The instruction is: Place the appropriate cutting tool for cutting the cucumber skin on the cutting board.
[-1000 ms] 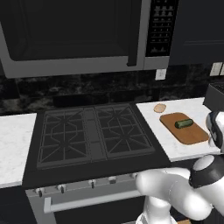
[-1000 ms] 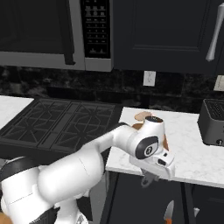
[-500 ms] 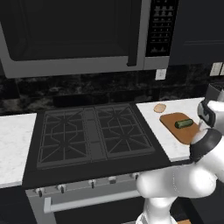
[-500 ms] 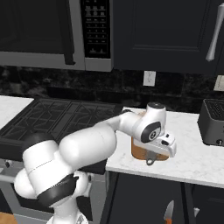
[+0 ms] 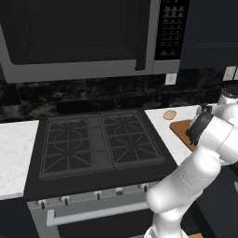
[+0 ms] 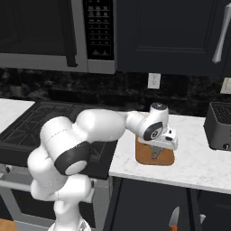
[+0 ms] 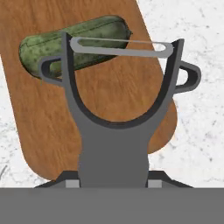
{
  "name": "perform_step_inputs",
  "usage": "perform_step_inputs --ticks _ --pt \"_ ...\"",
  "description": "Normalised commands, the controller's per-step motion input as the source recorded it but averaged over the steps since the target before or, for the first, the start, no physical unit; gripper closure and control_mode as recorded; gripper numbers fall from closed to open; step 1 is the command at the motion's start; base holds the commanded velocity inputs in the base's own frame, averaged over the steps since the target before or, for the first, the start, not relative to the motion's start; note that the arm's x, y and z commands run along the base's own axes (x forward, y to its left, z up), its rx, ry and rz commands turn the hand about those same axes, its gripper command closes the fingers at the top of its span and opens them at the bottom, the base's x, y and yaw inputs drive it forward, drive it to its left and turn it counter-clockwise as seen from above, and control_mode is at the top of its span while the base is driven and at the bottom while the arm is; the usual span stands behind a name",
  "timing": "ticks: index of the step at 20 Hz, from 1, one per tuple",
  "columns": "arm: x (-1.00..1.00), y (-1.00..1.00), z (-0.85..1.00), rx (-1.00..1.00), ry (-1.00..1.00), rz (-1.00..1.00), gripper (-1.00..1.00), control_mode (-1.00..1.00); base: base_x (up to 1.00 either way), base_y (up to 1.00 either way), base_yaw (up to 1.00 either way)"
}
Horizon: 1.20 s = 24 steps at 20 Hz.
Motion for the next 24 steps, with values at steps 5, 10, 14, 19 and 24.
perform_step_inputs --ticks 5,10,14,19,24 --pt "0.64 0.00 -0.43 0.00 -0.01 0.10 1.00 -1.00 0.00 0.00 0.00" --pt "0.05 0.11 -0.23 0.00 -0.01 0.10 1.00 -1.00 0.00 0.00 0.00" --pt "0.00 0.32 -0.33 0.00 0.00 0.09 -1.00 -1.00 0.00 0.00 0.00" --pt "-0.03 0.34 -0.09 0.00 0.00 0.04 -1.00 -1.00 0.00 0.00 0.00" --pt "-0.21 0.13 0.55 -0.01 0.00 0.00 -1.00 -1.00 0.00 0.00 0.00"
